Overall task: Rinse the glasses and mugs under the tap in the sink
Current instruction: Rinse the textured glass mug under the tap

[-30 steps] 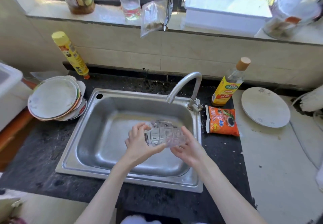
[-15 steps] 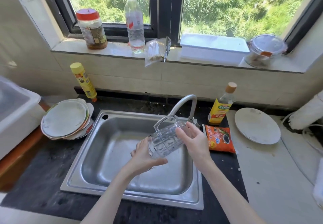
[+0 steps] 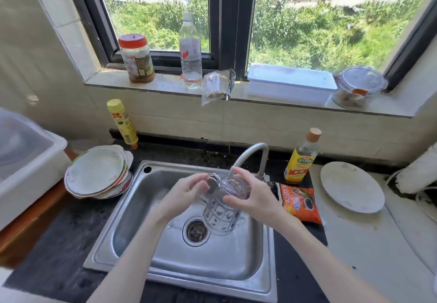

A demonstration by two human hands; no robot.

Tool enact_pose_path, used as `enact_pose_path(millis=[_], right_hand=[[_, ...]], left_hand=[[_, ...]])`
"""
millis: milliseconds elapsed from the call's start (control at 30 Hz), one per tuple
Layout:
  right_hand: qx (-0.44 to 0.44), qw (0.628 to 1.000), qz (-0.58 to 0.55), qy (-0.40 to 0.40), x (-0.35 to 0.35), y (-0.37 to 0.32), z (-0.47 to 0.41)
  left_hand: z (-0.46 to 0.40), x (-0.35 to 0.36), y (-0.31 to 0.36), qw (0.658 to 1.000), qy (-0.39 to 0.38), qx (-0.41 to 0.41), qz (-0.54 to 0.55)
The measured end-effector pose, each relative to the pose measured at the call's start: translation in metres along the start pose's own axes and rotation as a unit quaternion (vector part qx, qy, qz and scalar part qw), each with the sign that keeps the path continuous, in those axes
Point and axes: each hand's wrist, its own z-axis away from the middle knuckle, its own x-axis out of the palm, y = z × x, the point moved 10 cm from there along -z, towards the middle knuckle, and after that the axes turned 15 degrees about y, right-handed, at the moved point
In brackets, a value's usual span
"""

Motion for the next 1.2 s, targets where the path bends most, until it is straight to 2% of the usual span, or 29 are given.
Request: enact_pose_path(millis=[167, 267, 400, 533, 667, 833, 933, 1033, 1200], right_hand=[[0.04, 0.997, -0.049, -0.05, -0.013, 0.009, 0.01], [0.058, 0.995, -0.065, -0.046, -0.03, 0.014, 0.022], [0.091, 0.994, -0.023, 0.05, -0.068, 0.03, 0.054], [0.142, 0.966, 0.059, 0.208, -0.12, 0.056, 0.127], [0.232, 0.906, 0.146, 0.321, -0.156, 0.072, 0.24], [0.303, 0.832, 0.233, 0.403, -0.184, 0.05, 0.39], [0.336, 0.769, 0.302, 0.453, -0.195, 0.027, 0.483], [0.396, 0.695, 0.335, 0.498, -0.196, 0.006, 0.585], [0.492, 0.577, 0.381, 0.529, -0.184, -0.031, 0.757]], left_hand=[[0.008, 0.003, 0.012, 0.996, -0.082, -0.004, 0.028], [0.012, 0.018, 0.03, 0.993, -0.095, 0.008, 0.075], [0.018, 0.052, 0.046, 0.985, -0.1, 0.03, 0.135], [0.04, 0.099, 0.054, 0.97, -0.147, 0.042, 0.189], [0.091, 0.157, 0.072, 0.947, -0.242, 0.058, 0.202], [0.186, 0.222, 0.106, 0.91, -0.341, 0.02, 0.237], [0.271, 0.256, 0.137, 0.866, -0.434, 0.038, 0.243], [0.364, 0.287, 0.159, 0.807, -0.542, 0.037, 0.232], [0.531, 0.317, 0.189, 0.732, -0.644, 0.102, 0.196]])
